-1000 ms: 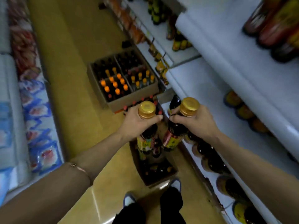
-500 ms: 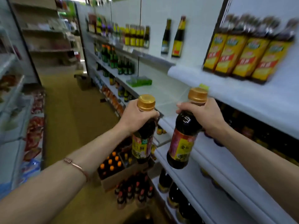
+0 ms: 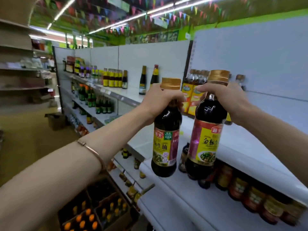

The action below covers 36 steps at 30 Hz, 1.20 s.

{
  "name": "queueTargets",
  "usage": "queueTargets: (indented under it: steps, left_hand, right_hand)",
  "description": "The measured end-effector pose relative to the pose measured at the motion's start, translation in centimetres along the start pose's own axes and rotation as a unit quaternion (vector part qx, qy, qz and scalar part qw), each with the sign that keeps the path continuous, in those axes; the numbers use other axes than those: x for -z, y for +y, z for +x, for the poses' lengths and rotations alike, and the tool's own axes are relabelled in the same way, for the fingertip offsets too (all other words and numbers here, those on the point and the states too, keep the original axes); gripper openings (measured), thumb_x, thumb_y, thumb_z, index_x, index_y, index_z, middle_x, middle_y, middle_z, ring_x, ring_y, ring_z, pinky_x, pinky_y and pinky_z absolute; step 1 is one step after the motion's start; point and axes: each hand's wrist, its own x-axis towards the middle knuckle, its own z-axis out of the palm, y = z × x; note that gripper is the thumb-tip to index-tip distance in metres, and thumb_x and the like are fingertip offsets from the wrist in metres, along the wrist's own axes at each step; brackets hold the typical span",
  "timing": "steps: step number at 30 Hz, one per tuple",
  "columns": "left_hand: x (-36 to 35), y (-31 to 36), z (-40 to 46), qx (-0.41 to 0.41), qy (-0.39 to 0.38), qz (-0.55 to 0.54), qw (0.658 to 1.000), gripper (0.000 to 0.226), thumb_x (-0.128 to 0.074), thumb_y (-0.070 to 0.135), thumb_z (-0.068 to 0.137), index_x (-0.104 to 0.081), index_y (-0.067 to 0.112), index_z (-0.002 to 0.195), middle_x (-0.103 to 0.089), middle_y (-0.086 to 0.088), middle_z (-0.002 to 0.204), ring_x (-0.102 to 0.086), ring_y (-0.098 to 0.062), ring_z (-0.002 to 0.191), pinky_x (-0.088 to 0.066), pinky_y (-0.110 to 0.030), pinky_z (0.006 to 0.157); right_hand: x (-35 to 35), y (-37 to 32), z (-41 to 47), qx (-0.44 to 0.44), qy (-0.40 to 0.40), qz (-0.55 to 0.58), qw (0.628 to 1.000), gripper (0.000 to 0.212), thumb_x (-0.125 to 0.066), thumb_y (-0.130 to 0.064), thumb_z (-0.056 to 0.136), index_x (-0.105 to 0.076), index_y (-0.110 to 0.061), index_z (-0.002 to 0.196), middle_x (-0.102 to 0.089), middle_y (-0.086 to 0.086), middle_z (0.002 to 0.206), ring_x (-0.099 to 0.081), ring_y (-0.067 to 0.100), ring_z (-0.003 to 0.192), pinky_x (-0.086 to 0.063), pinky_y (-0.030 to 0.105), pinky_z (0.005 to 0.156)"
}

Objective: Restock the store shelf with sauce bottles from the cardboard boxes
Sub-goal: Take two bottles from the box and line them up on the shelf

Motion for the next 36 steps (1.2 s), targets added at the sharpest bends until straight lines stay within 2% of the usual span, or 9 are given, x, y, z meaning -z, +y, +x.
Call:
queueTargets:
  steps: [3,7,11,14,17,20,24,33,36]
  left_hand:
    - [-2.5,1.2,3.8,-0.011,-0.032,-0.018,0.999,0.026,-0.061,-0.007,0.075,-0.06,0.006,0.052,-0.06,-0.015,0.059,-0.061,-0.028,0.056,-0.052,-0.026,0.057]
    - [-6.2,2.0,7.9,-0.039,-0.068,-0.02,0.997,0.015,-0.061,-0.005,0.075,-0.06,-0.001,0.061,-0.06,-0.021,0.067,-0.061,-0.024,0.052,-0.052,-0.024,0.056]
    - [-9.5,2.4,11.0,-0.054,-0.089,-0.043,0.994,0.008,-0.06,-0.005,0.075,-0.06,-0.005,0.067,-0.062,-0.015,0.059,-0.061,-0.024,0.05,-0.051,-0.023,0.053]
    - [-12.0,2.5,13.3,-0.053,-0.112,-0.083,0.989,0.014,-0.06,-0.007,0.074,-0.056,0.0,0.063,-0.059,-0.012,0.054,-0.061,-0.027,0.05,-0.052,-0.026,0.053]
    - [-14.3,1.9,15.1,-0.045,-0.131,-0.105,0.985,0.008,-0.06,-0.006,0.073,-0.057,-0.002,0.067,-0.059,-0.013,0.055,-0.061,-0.025,0.049,-0.05,-0.026,0.05]
    - [-16.4,0.3,16.1,-0.044,-0.125,-0.081,0.988,0.002,-0.062,-0.005,0.07,-0.062,-0.005,0.069,-0.062,-0.015,0.057,-0.06,-0.025,0.048,-0.051,-0.027,0.057]
    - [-18.8,-1.9,17.1,-0.039,-0.125,-0.086,0.988,0.001,-0.064,-0.002,0.068,-0.063,-0.002,0.068,-0.063,-0.018,0.062,-0.062,-0.026,0.053,-0.052,-0.034,0.064]
    - [-23.7,-5.1,18.6,-0.042,-0.188,-0.052,0.98,0.015,-0.067,0.0,0.072,-0.06,0.007,0.06,-0.064,-0.009,0.058,-0.065,-0.026,0.058,-0.055,-0.041,0.069]
    - [-24.5,-5.8,19.5,-0.038,-0.182,-0.064,0.98,0.015,-0.066,0.002,0.074,-0.06,0.007,0.062,-0.064,-0.009,0.059,-0.066,-0.024,0.057,-0.055,-0.039,0.068]
  right_hand:
    - [3.4,-0.3,1.8,-0.001,0.042,-0.021,0.999,0.04,-0.081,-0.046,0.058,-0.07,-0.013,0.078,-0.074,0.012,0.081,-0.07,0.026,0.074,-0.055,0.039,0.077]
    - [7.9,-0.4,3.3,-0.009,0.089,-0.036,0.995,0.029,-0.079,-0.039,0.07,-0.066,-0.015,0.079,-0.068,0.007,0.078,-0.065,0.022,0.07,-0.051,0.031,0.069]
    - [11.5,0.0,3.8,-0.02,0.139,-0.061,0.988,0.026,-0.079,-0.035,0.071,-0.064,-0.015,0.08,-0.071,0.014,0.089,-0.067,0.026,0.076,-0.052,0.033,0.073]
    - [13.7,0.8,4.1,-0.031,0.184,-0.084,0.979,0.03,-0.08,-0.035,0.071,-0.067,-0.012,0.086,-0.074,0.017,0.096,-0.072,0.03,0.085,-0.056,0.039,0.083]
    - [15.1,1.9,4.4,-0.049,0.224,-0.132,0.964,0.038,-0.08,-0.039,0.07,-0.071,-0.008,0.09,-0.074,0.012,0.092,-0.072,0.024,0.083,-0.056,0.033,0.075]
    - [16.2,3.4,4.8,-0.067,0.263,-0.168,0.948,0.034,-0.08,-0.041,0.069,-0.071,-0.011,0.083,-0.072,0.008,0.087,-0.07,0.021,0.079,-0.054,0.03,0.069]
    - [17.6,5.4,5.4,-0.097,0.318,-0.217,0.918,0.037,-0.08,-0.049,0.064,-0.065,-0.016,0.071,-0.07,0.007,0.086,-0.069,0.025,0.082,-0.057,0.044,0.082]
    - [19.7,9.2,5.1,-0.121,0.361,-0.248,0.891,0.046,-0.069,-0.062,0.073,-0.065,-0.016,0.074,-0.069,0.005,0.084,-0.066,0.024,0.083,-0.056,0.044,0.082]
    - [19.3,10.5,4.2,-0.097,0.32,-0.205,0.92,0.042,-0.067,-0.059,0.079,-0.066,-0.017,0.081,-0.07,0.003,0.086,-0.067,0.022,0.087,-0.054,0.041,0.084]
